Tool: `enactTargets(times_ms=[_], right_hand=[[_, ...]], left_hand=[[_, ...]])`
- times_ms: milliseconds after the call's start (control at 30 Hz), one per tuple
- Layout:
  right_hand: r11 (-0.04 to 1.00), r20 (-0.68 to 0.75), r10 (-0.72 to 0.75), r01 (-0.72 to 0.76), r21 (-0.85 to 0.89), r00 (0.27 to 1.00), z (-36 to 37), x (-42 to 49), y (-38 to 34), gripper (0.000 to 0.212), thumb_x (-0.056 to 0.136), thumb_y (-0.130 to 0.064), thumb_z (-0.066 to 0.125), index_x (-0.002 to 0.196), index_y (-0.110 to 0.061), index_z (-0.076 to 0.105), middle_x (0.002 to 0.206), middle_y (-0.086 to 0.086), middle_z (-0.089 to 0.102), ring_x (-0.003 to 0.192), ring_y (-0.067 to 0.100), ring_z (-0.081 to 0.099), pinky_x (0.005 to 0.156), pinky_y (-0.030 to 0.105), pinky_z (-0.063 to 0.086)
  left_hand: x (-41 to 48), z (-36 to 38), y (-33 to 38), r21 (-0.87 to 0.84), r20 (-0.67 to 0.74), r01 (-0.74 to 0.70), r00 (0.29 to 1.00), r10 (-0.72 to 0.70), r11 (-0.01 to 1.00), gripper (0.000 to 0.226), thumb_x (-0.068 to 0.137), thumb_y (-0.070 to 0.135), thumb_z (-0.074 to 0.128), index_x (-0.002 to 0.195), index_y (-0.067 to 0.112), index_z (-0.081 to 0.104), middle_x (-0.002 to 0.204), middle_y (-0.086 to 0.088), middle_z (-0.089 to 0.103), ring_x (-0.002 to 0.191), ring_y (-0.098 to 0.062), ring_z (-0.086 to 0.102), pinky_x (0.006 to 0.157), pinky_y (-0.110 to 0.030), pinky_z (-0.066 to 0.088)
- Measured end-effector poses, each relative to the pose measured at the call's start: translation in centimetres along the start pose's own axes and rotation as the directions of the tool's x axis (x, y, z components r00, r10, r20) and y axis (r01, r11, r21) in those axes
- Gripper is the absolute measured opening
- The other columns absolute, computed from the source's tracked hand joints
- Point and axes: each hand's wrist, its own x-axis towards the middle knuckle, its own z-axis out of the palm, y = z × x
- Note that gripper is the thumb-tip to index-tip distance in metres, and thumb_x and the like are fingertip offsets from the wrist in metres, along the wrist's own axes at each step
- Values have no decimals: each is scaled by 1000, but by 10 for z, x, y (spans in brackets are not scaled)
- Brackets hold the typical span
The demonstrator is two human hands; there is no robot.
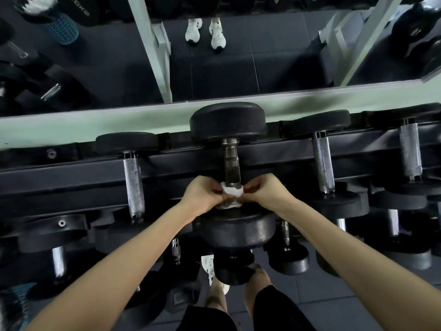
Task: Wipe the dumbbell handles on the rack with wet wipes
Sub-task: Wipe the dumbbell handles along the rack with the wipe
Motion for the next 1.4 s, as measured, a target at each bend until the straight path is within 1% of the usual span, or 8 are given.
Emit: enactTargets(times_ms=[233, 367, 500, 700, 1033, 1167, 1300, 1400], right_hand=[[988, 5, -15, 15, 156, 1000, 1, -1, -2, 15, 68, -3, 80, 81, -4, 74, 77, 9, 73, 62, 6, 64, 62, 17, 50], [998, -104, -59, 61, 22, 993, 5, 0, 2, 17, 70, -11, 80, 59, -17, 68, 59, 2, 66, 53, 4, 56, 56, 21, 44], [960, -156, -56, 97, 264, 986, 0, 5, -11, 10, 79, -6, 72, 71, 0, 70, 44, -9, 58, 39, -4, 49, 43, 12, 37], [994, -29, -109, 109, -10, 994, 0, 0, 0, 19, 72, -16, 79, 71, 1, 72, 60, 5, 58, 55, 3, 44, 53, 23, 36], [972, -41, -118, 107, -207, 992, -3, -14, -6, 19, 71, -13, 80, 57, -11, 67, 33, -24, 47, 41, -13, 46, 48, 6, 35], [982, -60, -126, 116, -152, 990, -11, -38, -15, 23, 68, -11, 78, 55, -26, 65, 56, -15, 66, 61, -1, 59, 66, 29, 52], [965, -84, -236, 223, -141, 968, -10, -60, -30, 16, 74, -12, 72, 72, -28, 73, 65, -16, 69, 66, 0, 64, 64, 20, 51], [955, -127, -286, 272, -117, 950, -1, -65, -41, 12, 76, -14, 73, 83, -24, 75, 73, -12, 71, 72, 0, 64, 69, 16, 48]], left_hand=[[-5, 4, 0, -174, -11, -4, 1000, 2, 985, 18, 74, 19, 78, 62, 21, 64, 53, 14, 63, 50, 11, 56, 51, -2, 38], [-7, 10, -2, -228, -119, -23, 993, -5, 973, 19, 75, 21, 77, 75, 3, 71, 74, -10, 71, 66, -10, 63, 63, -19, 48], [-3, 12, 6, -362, -159, -15, 986, -46, 932, 26, 81, 28, 71, 78, 2, 71, 75, -9, 70, 70, -17, 64, 69, -28, 49], [0, 3, -1, -38, -23, -41, 999, 40, 998, 26, 70, 32, 79, 61, 12, 66, 60, 5, 61, 63, -8, 56, 62, -24, 42], [-9, -6, 10, 277, -34, -32, 998, 43, 960, 40, 72, 25, 75, 45, 17, 46, 48, 3, 44, 53, -14, 40, 53, -26, 31], [-36, -19, 19, 232, -61, -32, 997, 48, 972, 37, 70, 26, 78, 41, 24, 56, 39, 9, 51, 42, -1, 43, 45, -14, 29], [-69, -37, 28, 55, -94, -28, 995, 34, 998, 3, 75, 18, 75, 72, 20, 73, 65, 6, 71, 59, 2, 63, 55, -9, 43], [-86, -51, 25, -47, -237, -28, 971, 16, 998, 13, 72, 19, 79, 70, 28, 70, 69, 9, 72, 65, 2, 65, 61, -10, 47]])
